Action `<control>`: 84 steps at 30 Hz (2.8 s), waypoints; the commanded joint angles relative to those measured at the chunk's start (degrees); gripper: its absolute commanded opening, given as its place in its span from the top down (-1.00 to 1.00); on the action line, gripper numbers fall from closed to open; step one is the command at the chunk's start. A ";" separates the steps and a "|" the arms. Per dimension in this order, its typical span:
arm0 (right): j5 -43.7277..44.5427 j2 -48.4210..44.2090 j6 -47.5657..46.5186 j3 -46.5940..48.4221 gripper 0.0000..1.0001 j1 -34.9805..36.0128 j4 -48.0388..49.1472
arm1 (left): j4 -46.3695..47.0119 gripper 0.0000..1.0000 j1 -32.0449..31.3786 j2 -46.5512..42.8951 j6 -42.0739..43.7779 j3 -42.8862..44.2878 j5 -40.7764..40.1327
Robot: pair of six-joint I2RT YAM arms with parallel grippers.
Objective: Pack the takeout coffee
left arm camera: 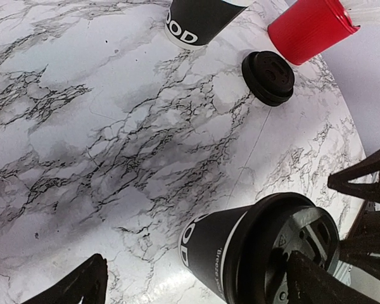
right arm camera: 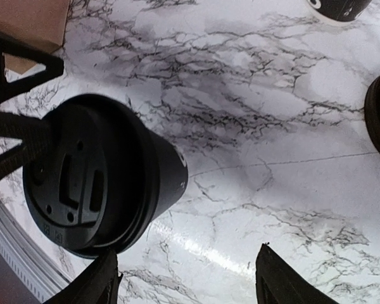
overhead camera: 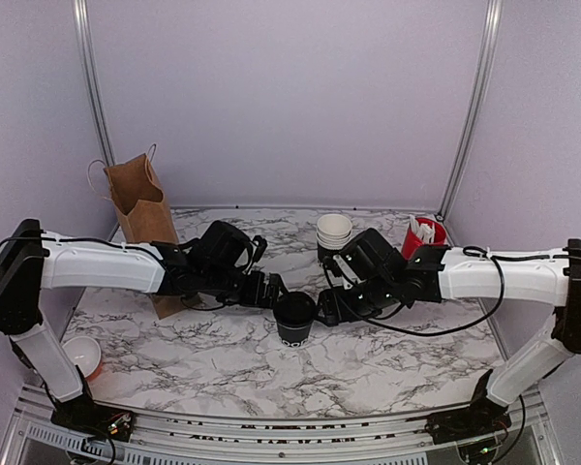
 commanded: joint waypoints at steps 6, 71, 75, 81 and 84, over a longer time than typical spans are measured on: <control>3.67 -3.52 2.07 3.06 -0.43 -0.15 -5.45 | -4.78 -0.97 0.43 -2.41 2.42 2.68 -0.62; -6.51 2.52 5.28 -12.74 -0.41 -3.23 11.86 | -3.34 -0.94 0.42 1.46 -3.68 -13.15 -1.20; -5.95 0.48 5.81 -11.87 -0.41 -3.22 11.56 | -3.71 -0.94 0.42 0.87 -3.17 -12.32 -1.94; -4.42 -1.34 4.85 -6.94 -0.41 -2.12 8.87 | -4.94 -0.95 0.51 1.85 -2.01 -7.62 -2.60; -4.02 -1.83 4.92 -5.08 -0.41 -1.34 8.18 | -5.31 -0.94 0.58 2.58 -1.39 -5.25 -2.75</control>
